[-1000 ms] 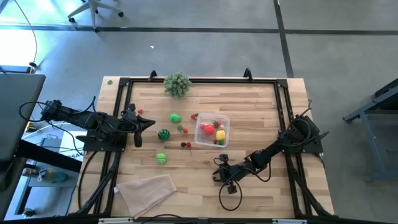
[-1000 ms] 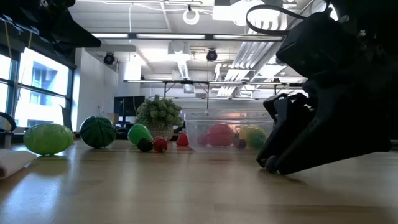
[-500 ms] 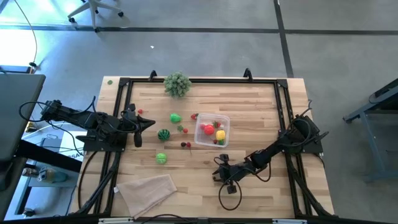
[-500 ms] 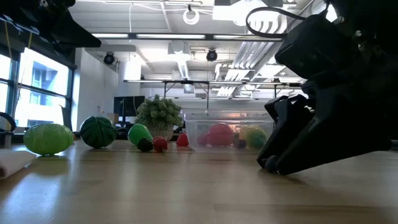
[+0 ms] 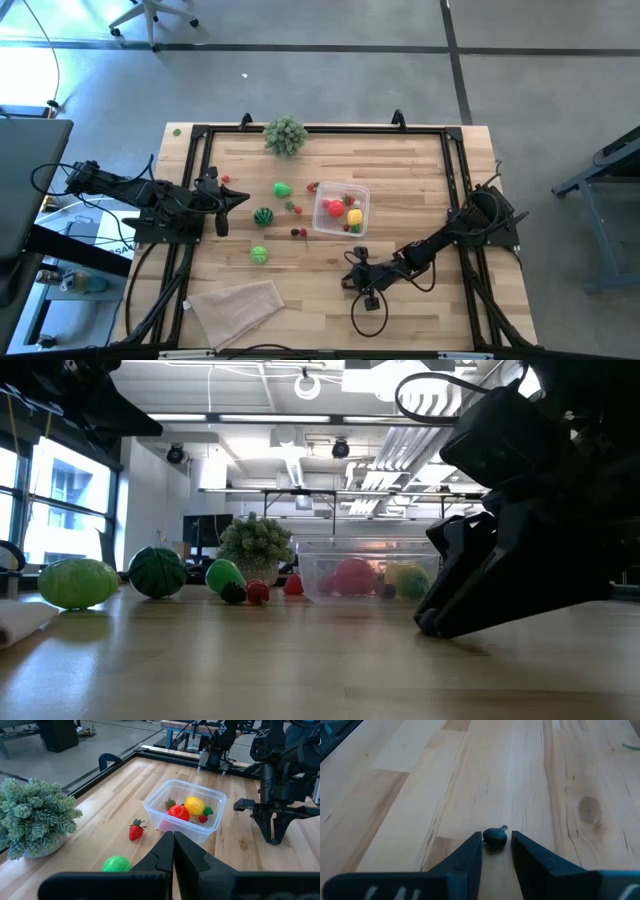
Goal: Pick and placing Produce into tupperware
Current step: Put the blueberry into the transparent bin
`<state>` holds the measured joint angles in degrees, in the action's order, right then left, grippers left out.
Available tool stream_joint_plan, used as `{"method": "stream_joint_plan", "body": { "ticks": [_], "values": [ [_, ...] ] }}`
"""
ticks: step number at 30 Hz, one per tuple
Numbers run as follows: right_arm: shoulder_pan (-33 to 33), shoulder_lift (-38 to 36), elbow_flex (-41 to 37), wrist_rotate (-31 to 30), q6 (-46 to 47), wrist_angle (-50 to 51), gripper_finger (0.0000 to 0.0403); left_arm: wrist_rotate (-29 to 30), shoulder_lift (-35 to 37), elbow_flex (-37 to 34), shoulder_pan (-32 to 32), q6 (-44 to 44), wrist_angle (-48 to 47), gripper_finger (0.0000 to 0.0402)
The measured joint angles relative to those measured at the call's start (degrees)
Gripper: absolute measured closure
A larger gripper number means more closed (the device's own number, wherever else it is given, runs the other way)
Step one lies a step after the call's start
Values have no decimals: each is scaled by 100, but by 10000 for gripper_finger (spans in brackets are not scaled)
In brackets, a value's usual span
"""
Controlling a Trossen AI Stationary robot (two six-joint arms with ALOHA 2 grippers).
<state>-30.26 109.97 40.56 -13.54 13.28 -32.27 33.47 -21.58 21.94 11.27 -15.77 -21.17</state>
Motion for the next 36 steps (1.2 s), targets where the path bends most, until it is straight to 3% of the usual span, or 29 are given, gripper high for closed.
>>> {"method": "stream_joint_plan", "body": {
  "ticks": [36],
  "values": [
    [-9,-181,-9,-136,-138,-273,340,0,0,1,-2,2,0,401]
  ]
}}
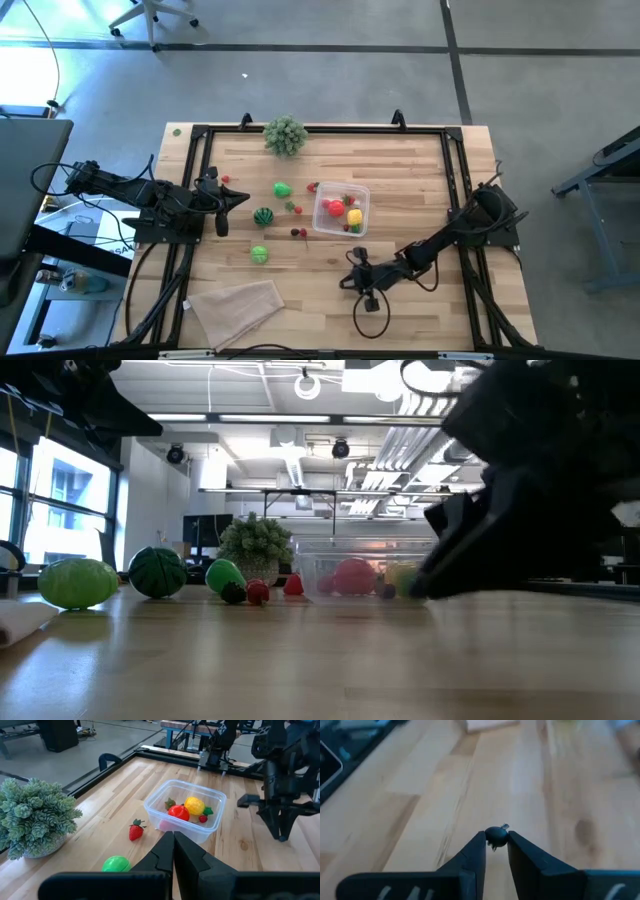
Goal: Pick and placing Produce into tupperware
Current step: Put the blueberry into the transparent bin
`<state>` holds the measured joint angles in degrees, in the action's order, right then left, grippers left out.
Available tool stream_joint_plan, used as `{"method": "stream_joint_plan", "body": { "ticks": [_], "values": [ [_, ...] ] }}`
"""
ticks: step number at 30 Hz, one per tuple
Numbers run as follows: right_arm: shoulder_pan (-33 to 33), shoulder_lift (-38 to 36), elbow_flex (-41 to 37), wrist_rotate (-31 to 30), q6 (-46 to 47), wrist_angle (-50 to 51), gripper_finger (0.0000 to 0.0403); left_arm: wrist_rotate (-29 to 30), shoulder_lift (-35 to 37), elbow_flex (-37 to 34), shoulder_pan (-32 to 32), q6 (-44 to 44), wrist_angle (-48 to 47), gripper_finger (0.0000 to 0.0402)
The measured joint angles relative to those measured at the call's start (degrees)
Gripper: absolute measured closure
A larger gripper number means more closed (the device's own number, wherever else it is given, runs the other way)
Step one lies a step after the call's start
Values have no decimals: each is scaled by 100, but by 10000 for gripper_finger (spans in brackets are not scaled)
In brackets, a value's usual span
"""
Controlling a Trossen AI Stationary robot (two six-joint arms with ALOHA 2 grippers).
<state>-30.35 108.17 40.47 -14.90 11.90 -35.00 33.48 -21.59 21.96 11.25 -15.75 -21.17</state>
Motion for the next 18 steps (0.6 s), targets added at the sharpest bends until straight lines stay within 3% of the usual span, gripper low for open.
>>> {"method": "stream_joint_plan", "body": {
  "ticks": [11,18],
  "values": [
    [261,-1519,1,-864,-1233,82,340,0,0,0,2,-2,-2,401],
    [1019,-2867,2,-849,-1959,838,340,0,0,-1,1,-1,0,401]
  ]
}}
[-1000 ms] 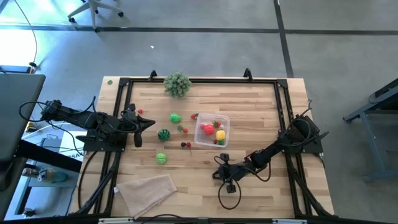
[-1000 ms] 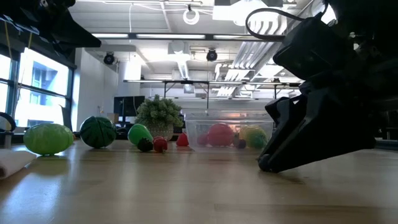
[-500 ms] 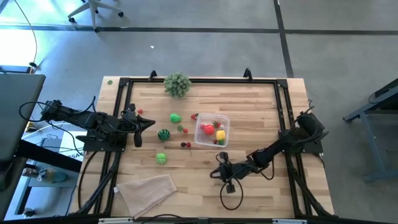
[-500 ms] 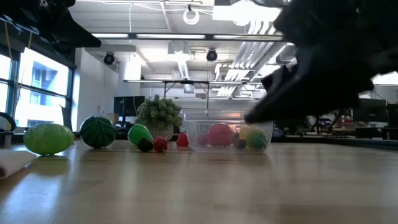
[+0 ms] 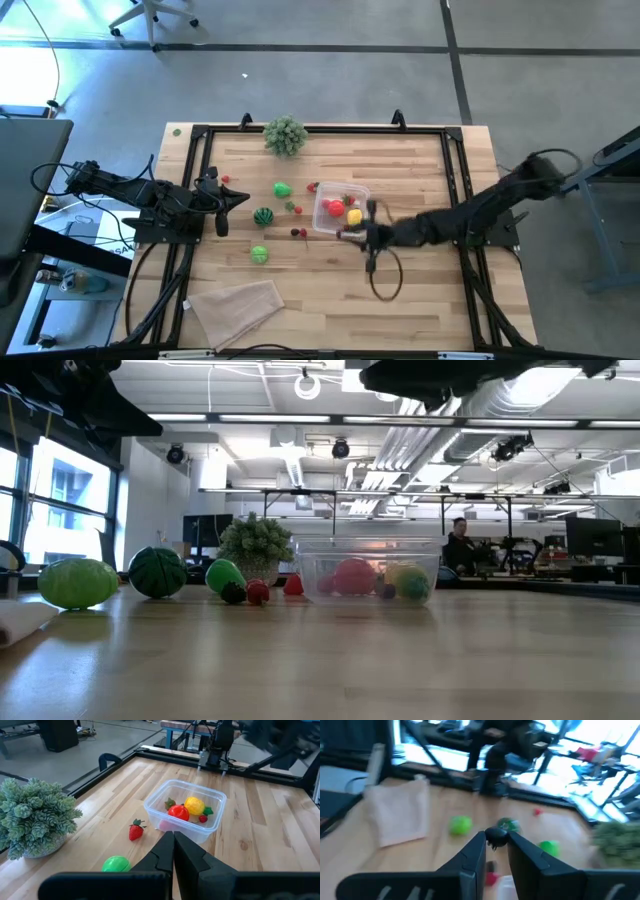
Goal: Pick and placing Produce into tupperware
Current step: Put the blueberry into the transparent bin
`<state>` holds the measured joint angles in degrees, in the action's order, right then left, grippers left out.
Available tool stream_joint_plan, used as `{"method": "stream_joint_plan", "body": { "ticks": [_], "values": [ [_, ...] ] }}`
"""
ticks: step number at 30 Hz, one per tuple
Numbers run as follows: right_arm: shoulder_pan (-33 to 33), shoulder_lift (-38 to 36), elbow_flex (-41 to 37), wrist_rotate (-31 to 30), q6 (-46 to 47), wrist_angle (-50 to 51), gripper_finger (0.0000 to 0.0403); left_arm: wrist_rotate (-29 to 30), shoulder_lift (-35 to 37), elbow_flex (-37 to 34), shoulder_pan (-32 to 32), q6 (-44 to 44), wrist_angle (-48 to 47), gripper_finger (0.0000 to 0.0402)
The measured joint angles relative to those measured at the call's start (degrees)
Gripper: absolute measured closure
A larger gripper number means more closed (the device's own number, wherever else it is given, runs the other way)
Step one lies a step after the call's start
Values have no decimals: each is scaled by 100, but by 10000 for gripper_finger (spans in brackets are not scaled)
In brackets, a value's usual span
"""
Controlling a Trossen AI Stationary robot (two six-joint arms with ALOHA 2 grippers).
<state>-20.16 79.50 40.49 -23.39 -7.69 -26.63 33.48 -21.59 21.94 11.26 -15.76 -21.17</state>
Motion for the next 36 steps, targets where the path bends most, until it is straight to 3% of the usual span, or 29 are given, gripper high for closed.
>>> {"method": "stream_joint_plan", "body": {
  "ticks": [7,14,27,36],
  "values": [
    [1210,-599,9,1015,65,850,340,0,0,0,-1,-1,0,401],
    [2059,166,481,2293,621,2174,340,0,-1,0,1,0,0,401],
    [2091,2084,2472,2543,832,5142,340,0,-1,1,-1,0,0,401],
    [2119,2542,3005,2563,823,5913,340,1,1,1,1,0,0,401]
  ]
}}
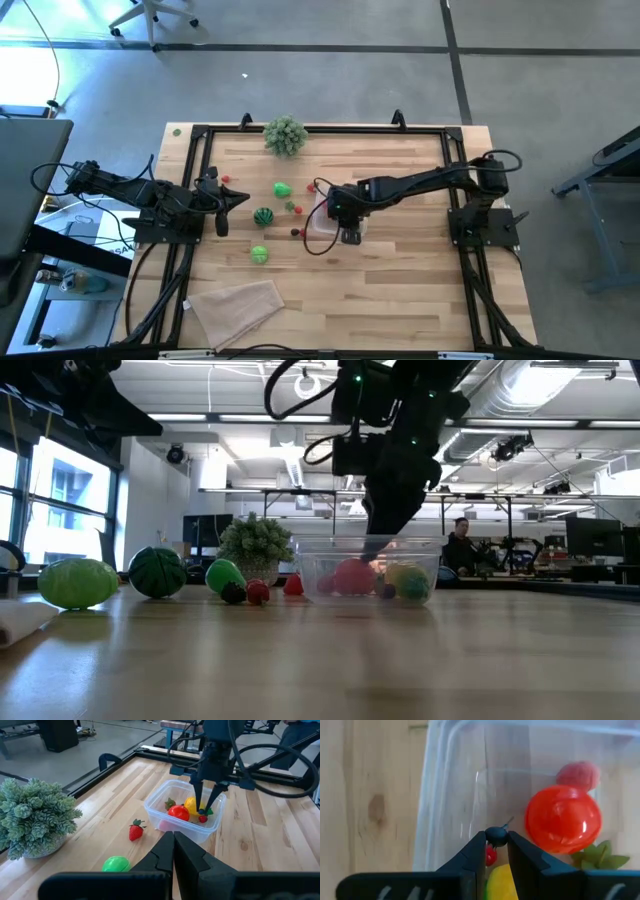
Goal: Pick and placing Produce into tupperware
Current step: Put the blueberry into the transparent bin
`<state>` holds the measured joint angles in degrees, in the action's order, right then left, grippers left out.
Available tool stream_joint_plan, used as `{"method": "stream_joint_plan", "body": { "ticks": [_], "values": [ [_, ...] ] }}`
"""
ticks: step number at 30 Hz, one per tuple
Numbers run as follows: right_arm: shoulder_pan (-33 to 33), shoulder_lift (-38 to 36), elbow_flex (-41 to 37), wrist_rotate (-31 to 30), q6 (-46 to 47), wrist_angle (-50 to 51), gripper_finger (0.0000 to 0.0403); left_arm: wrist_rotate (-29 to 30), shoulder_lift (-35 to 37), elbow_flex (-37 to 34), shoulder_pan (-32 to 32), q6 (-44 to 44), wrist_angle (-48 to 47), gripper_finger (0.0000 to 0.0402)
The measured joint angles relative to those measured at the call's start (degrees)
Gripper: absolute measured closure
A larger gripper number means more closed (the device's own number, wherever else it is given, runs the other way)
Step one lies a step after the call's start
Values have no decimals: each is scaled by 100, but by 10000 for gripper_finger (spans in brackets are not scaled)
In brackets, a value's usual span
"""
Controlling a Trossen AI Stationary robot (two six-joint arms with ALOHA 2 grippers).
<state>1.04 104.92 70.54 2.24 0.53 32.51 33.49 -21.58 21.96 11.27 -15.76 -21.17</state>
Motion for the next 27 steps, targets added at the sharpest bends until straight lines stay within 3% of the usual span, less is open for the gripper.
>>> {"method": "stream_joint_plan", "body": {
  "ticks": [27],
  "values": [
    [88,263,-26,188,56,58,329,1,0,0,0,0,-1,401]
  ]
}}
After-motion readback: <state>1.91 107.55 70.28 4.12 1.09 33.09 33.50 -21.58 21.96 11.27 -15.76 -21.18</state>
